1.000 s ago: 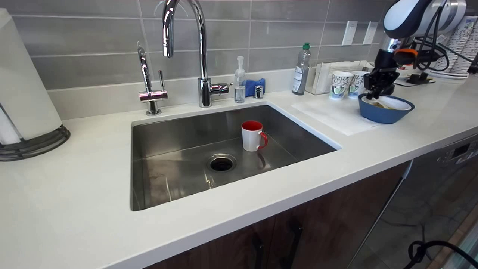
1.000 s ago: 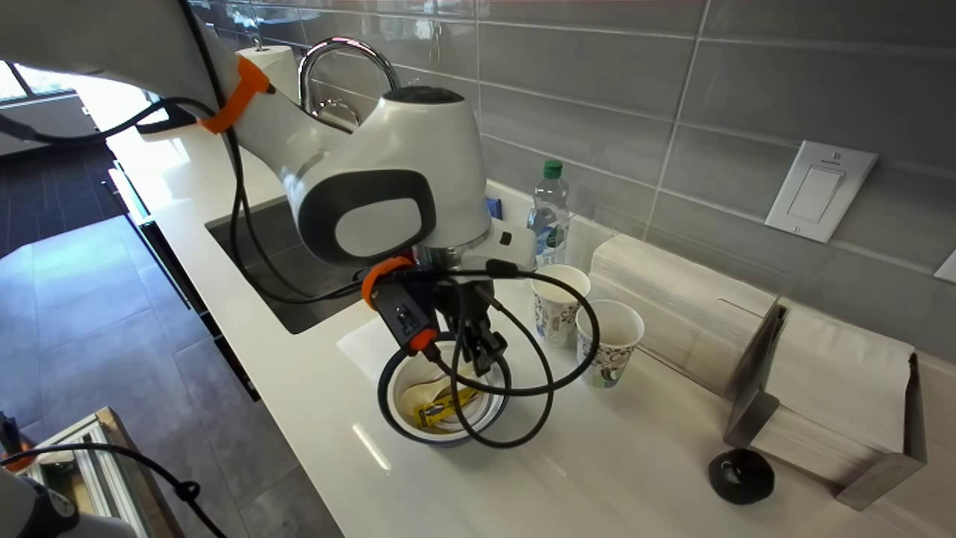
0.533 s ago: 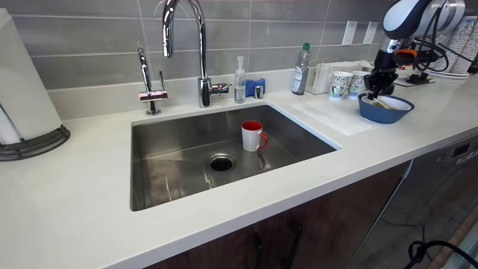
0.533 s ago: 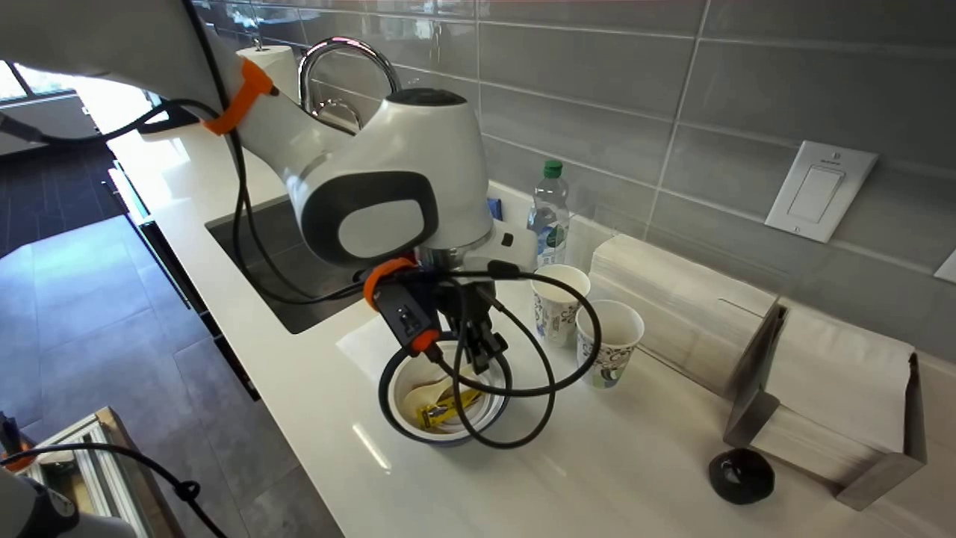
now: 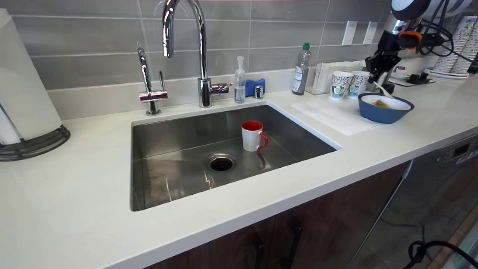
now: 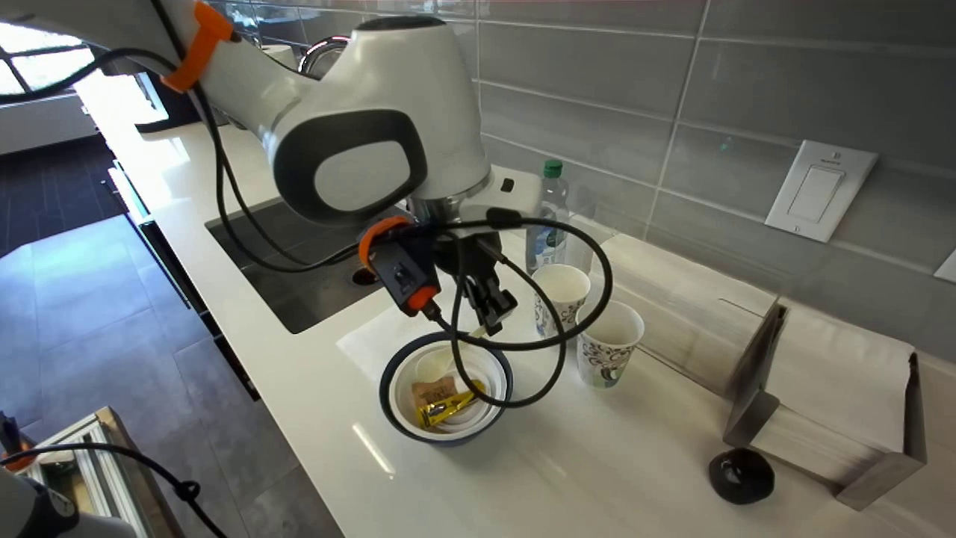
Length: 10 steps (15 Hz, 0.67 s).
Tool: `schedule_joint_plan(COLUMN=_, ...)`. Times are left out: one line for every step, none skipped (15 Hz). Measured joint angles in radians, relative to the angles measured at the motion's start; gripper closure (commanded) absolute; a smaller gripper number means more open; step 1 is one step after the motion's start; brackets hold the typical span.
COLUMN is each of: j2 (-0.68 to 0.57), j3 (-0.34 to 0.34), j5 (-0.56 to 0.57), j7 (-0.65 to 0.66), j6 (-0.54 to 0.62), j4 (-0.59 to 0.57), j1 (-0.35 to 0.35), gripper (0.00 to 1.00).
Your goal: Put the spoon into the cup on the right
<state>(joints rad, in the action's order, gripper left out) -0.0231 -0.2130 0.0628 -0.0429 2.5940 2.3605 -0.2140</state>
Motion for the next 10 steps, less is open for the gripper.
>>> schedule_joint_plan(j2=0.02, j3=0.0, j5=0.006, j7=0.023, j6=0.006, j4=0.001, j1=0.0, gripper=0.97)
schedule_joint_plan(j2=0.04, j3=0.0, j5=0.017, j7=0.059, j6=0.022, j4=0.003, j1=-0.001, gripper=0.97)
schedule_joint_plan(j2=0.055, j3=0.0, j5=0.042, j7=0.104, j6=0.052, j4=0.007, j1=-0.003, gripper=0.97)
schedule_joint_plan(j2=0.067, j3=0.0, j5=0.077, j7=0.155, j6=0.093, j4=0.014, j1=-0.005, gripper=0.97)
schedule_joint_plan(j2=0.076, j3=0.0, j5=0.12, j7=0.21, j6=0.141, j4=0.022, j1=-0.009, gripper=0.97)
schedule_joint_plan(j2=0.082, j3=0.0, j5=0.166, j7=0.267, j6=0.192, j4=0.029, j1=-0.014, gripper=0.97)
schedule_joint_plan(j2=0.086, j3=0.0, j5=0.22, j7=0.327, j6=0.243, j4=0.033, j1=-0.021, gripper=0.97)
schedule_joint_plan(j2=0.088, j3=-0.001, j5=0.275, j7=0.386, j6=0.293, j4=0.035, j1=-0.03, gripper=0.97)
schedule_joint_plan(j2=0.089, j3=-0.001, j5=0.332, j7=0.448, j6=0.344, j4=0.035, j1=-0.042, gripper=0.97)
schedule_joint_plan(j2=0.089, j3=-0.001, j5=0.39, j7=0.508, j6=0.391, j4=0.034, j1=-0.056, gripper=0.97)
